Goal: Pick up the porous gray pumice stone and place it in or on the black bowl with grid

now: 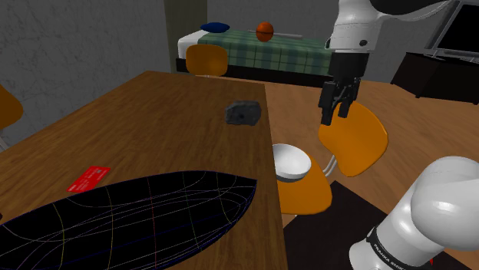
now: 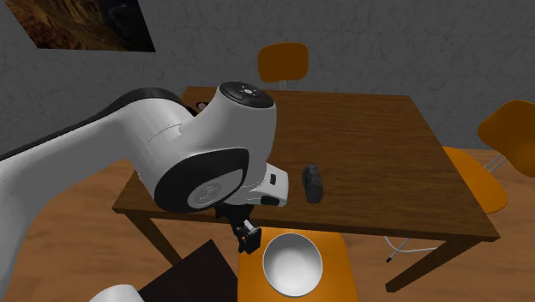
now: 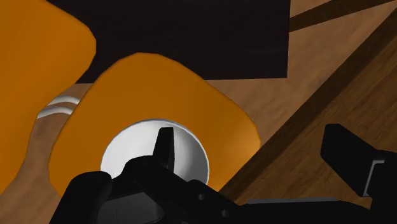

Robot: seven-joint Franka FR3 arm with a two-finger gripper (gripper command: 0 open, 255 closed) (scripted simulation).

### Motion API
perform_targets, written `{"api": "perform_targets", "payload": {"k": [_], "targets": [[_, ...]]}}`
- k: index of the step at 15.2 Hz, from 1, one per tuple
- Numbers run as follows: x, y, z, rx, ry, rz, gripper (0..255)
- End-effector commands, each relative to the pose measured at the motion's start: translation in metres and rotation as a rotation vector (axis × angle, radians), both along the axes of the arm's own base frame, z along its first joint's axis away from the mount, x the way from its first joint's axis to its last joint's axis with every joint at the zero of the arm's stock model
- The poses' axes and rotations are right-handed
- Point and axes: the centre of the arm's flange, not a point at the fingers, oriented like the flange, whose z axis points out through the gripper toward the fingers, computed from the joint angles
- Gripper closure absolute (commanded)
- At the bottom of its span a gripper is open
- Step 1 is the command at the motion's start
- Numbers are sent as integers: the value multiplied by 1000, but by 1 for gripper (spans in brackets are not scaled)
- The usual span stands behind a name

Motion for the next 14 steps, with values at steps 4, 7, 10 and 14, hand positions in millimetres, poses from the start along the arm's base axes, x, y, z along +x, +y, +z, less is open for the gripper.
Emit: {"api": "perform_targets", "payload": {"k": [4, 7, 10, 14], "targets": [[38, 4, -8, -18, -7, -10, 0], [75, 7, -15, -35, -14, -20, 0], [113, 9, -23, -53, -21, -29, 0], [164, 12, -32, -76, -30, -42, 0]]}}
